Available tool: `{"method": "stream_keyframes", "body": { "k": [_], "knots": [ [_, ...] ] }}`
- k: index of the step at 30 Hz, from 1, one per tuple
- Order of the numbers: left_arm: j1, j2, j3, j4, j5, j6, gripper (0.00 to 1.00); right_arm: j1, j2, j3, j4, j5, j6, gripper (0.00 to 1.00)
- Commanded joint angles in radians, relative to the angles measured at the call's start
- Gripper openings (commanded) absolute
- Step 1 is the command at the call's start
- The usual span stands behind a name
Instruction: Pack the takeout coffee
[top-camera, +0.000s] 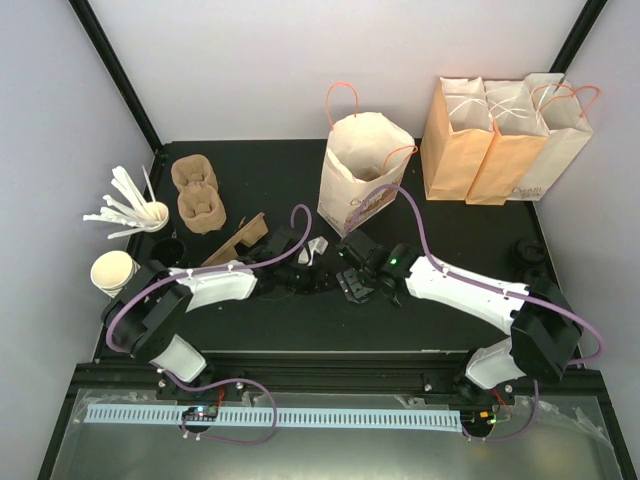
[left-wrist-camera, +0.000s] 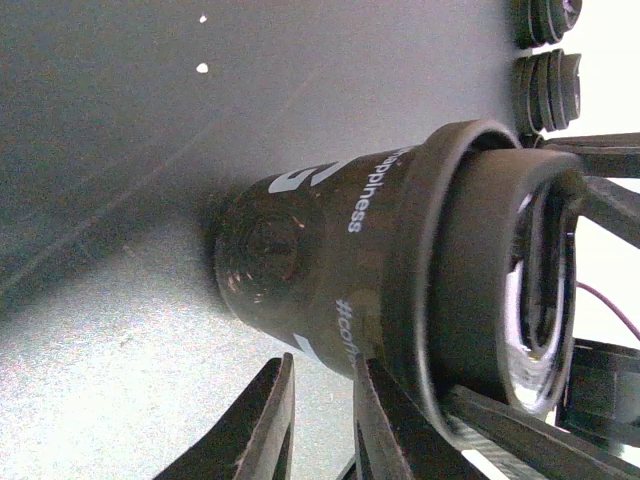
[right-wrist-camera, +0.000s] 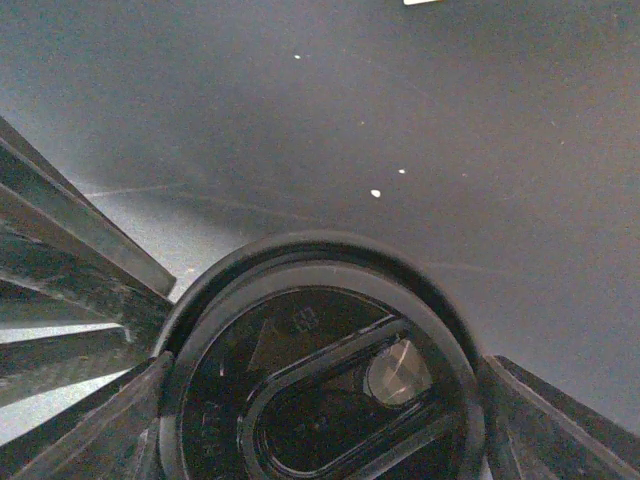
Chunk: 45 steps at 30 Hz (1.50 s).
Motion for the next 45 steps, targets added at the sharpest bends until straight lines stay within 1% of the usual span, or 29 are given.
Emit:
{"method": "stream_keyframes", "body": {
  "k": [1, 7, 13, 21, 28, 36, 39, 42, 45],
  "knots": [
    [-0.008, -0.061, 0.039, -0.035, -0.034, 0.028, 0.21, 0.004, -0.025, -0.027, -0.001, 0.011, -0.008, 0.83],
    [-0.008, -0.096, 0.045, -0.054, -0.038, 0.027, 0.24, 0.004, -0.056, -0.074, 0.022, -0.006, 0.002, 0.82],
    [-0.007, -0.113, 0.055, -0.074, -0.045, 0.031, 0.25, 0.004, -0.065, -0.001, -0.023, 0.030, -0.027, 0.83],
    [-0.008, -0.142, 0.049, -0.094, -0.064, 0.033, 0.26, 0.004, -0.084, 0.032, -0.003, 0.018, -0.044, 0.83],
    [-0.006, -0.160, 0.047, -0.109, -0.074, 0.035, 0.26, 0.004, -0.058, 0.031, -0.020, 0.009, -0.035, 0.83],
    [0.001, -0.214, 0.010, -0.109, -0.138, 0.012, 0.27, 0.004, 0.016, 0.023, -0.013, -0.008, -0.025, 0.84],
    [0.005, -0.217, 0.003, -0.116, -0.138, 0.015, 0.27, 0.004, 0.020, 0.023, -0.015, -0.008, -0.029, 0.87],
    [0.005, -0.218, 0.000, -0.119, -0.137, 0.018, 0.28, 0.004, 0.009, 0.032, -0.025, -0.012, -0.032, 0.99],
    [0.006, -0.218, 0.004, -0.117, -0.134, 0.018, 0.28, 0.004, -0.005, 0.048, -0.044, -0.010, -0.031, 1.00]
  ]
}}
